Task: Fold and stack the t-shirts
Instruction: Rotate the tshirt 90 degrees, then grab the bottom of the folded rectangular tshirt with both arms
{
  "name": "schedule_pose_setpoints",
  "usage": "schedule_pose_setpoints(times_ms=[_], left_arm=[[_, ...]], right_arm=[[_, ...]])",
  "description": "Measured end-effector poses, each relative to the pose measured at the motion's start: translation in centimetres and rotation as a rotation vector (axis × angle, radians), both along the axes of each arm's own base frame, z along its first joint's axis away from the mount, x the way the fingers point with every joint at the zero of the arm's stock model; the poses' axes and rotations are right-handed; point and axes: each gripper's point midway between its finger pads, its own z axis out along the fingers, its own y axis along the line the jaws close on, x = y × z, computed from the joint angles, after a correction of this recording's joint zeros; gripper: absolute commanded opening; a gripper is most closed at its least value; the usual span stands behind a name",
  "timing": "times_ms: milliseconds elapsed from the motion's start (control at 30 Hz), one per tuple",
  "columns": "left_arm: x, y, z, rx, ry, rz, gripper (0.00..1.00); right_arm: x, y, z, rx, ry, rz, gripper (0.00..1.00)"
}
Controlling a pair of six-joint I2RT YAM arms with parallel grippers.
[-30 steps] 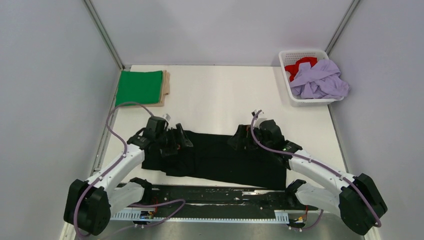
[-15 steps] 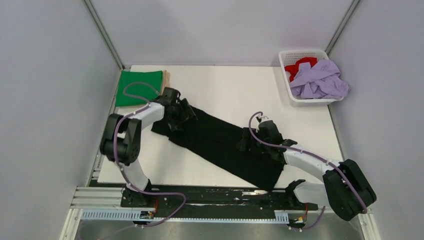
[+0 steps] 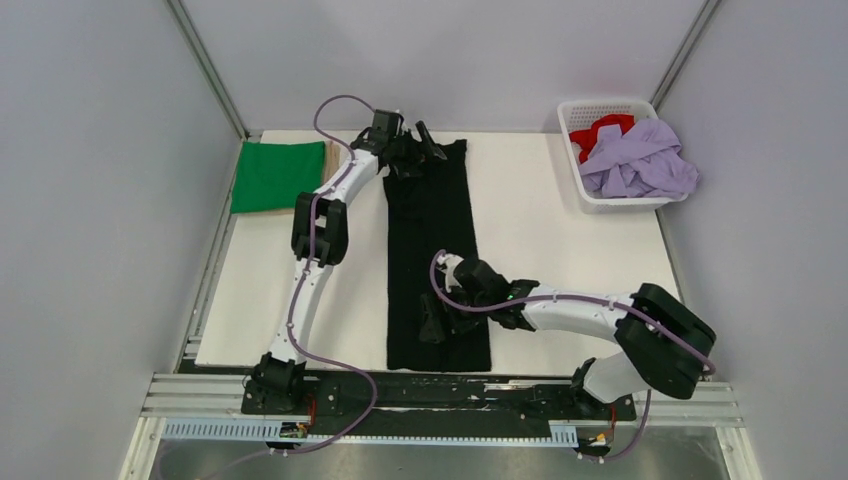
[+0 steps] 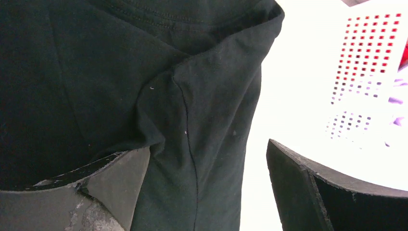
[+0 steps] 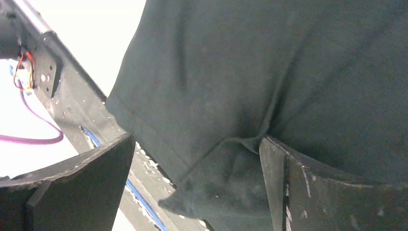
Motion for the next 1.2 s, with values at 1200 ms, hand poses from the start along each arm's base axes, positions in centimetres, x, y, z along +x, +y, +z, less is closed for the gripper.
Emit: schedule_pose_setpoints(times_ms=[1200], left_arm=[[-37.3,9.8,7.0,0.308,-0.027,-0.111,0.95]], right_arm=[[-3.7,-7.0,2.5,0.046,0.204,-0.334,0.61]])
